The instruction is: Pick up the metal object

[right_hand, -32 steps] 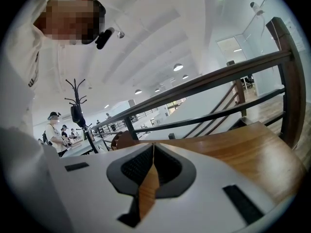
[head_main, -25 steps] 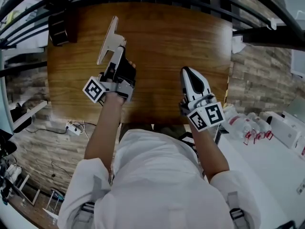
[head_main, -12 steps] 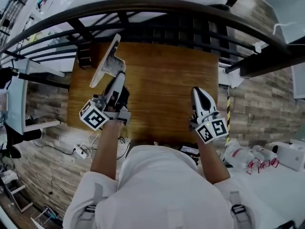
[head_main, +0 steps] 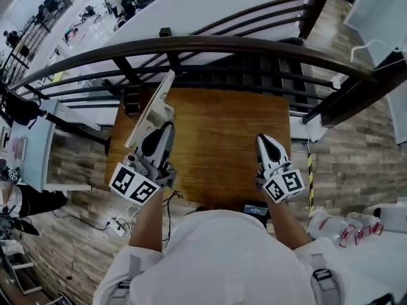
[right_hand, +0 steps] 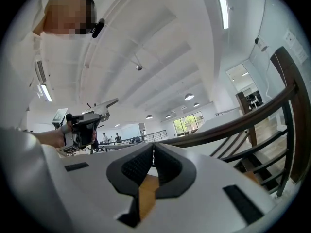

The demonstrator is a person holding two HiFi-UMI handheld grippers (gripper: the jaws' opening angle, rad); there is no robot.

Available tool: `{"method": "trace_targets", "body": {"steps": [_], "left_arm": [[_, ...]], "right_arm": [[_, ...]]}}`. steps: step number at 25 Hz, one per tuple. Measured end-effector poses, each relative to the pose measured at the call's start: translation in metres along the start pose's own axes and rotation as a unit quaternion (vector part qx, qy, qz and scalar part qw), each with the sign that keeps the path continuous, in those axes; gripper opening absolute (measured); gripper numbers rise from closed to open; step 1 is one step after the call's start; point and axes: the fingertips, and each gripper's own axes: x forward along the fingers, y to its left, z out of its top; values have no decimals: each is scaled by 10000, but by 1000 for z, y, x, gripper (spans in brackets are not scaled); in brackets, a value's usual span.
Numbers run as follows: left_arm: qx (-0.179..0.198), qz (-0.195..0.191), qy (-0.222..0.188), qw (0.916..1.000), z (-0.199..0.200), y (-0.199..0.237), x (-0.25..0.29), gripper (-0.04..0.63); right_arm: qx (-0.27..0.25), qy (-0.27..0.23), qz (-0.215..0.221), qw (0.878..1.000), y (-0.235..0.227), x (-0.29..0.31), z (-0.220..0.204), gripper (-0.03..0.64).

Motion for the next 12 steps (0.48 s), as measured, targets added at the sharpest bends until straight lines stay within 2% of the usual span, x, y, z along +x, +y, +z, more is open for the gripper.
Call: {"method": "trace_targets", "body": {"steps": [5, 9, 12], "left_arm": [[624, 288, 115, 9976, 12, -3, -43, 20], [1205, 484, 233, 9913, 18, 1, -84, 20], [1342, 602, 236, 9888, 19, 8, -117, 20]], "right_arm": [[-253, -168, -170, 9994, 46, -12, 8, 25], [-342, -155, -372, 9986, 83, -21, 3, 25], [-405, -127, -467, 9980, 109, -31, -3, 25]]}}
